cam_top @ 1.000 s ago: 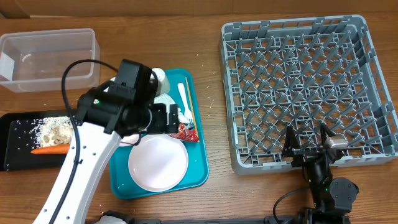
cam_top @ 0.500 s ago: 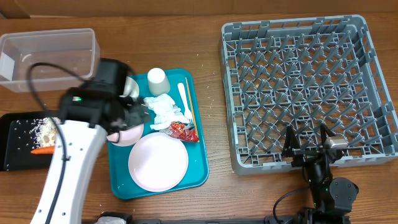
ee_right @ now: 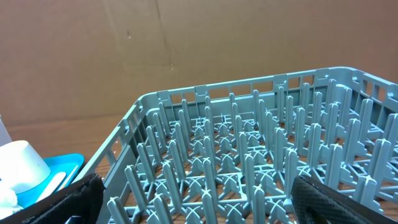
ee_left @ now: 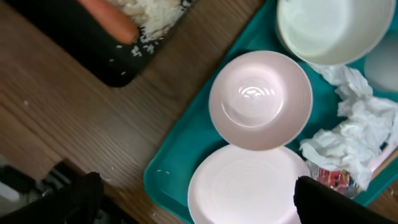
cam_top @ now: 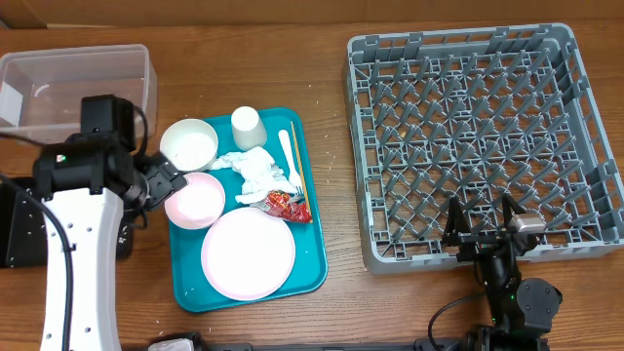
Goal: Sort waste into correct bins and load items into the dishwasher rack
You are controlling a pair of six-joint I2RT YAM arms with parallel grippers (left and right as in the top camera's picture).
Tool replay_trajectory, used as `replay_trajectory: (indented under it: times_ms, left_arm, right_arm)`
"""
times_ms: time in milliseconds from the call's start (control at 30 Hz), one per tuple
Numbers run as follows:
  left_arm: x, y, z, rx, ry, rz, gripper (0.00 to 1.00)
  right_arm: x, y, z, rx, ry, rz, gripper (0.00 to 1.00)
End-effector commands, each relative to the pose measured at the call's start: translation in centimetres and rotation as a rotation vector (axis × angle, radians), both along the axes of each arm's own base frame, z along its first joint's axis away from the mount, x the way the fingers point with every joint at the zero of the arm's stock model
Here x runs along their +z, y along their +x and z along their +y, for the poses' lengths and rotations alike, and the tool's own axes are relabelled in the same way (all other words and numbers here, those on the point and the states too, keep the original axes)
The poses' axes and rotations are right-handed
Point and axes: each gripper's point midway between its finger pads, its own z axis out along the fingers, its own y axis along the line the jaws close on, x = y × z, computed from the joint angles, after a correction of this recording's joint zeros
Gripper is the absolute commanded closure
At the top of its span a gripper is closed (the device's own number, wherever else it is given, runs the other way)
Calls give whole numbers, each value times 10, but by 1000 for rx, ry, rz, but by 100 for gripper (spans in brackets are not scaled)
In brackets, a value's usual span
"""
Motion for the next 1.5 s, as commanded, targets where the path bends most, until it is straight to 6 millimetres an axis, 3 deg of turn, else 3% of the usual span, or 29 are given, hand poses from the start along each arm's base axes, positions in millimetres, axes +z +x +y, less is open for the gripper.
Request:
replay_trajectory:
  times_ms: [0,133,367,467,500,567,800,933,1267,1467]
  left_arm:
    - [5,-6,21,268,-7,-32,0]
    - [3,-9,26,350,-54,-41,0]
    - [-2,-25,12,288,-109,43,0]
    - [-3,-1,-14,54,-237,-29,0]
    - [0,14,-32,-108,-304,-93,0]
    - [4,28,-53,-271,-358,-153,0]
    - [-4,41,-98,-457,-362,-137,0]
    - [-17,53,-131,-556,-368,-118,1]
    - [-75,73,-185,-598,-340,8,6]
    - [-106,77,-177,-488,-175,83,4]
  right_arm:
    - [-4,1,-3,-16,-2,4,0]
    - [-4,1,-3,-16,-3,4,0]
    - [-4,1,-3,-16,-3,4,0]
    - [-4,1,-3,-16,-2,4,0]
    - [-4,1,-3,-16,-3,4,0]
    - [-4,1,-3,-16,-3,4,0]
    - [-4,1,-3,-16,-2,4,0]
    - [-4,1,-3,-16,-3,4,0]
    - [-4,1,-3,-16,-3,4,0]
    - [-4,1,-3,-16,-3,4,0]
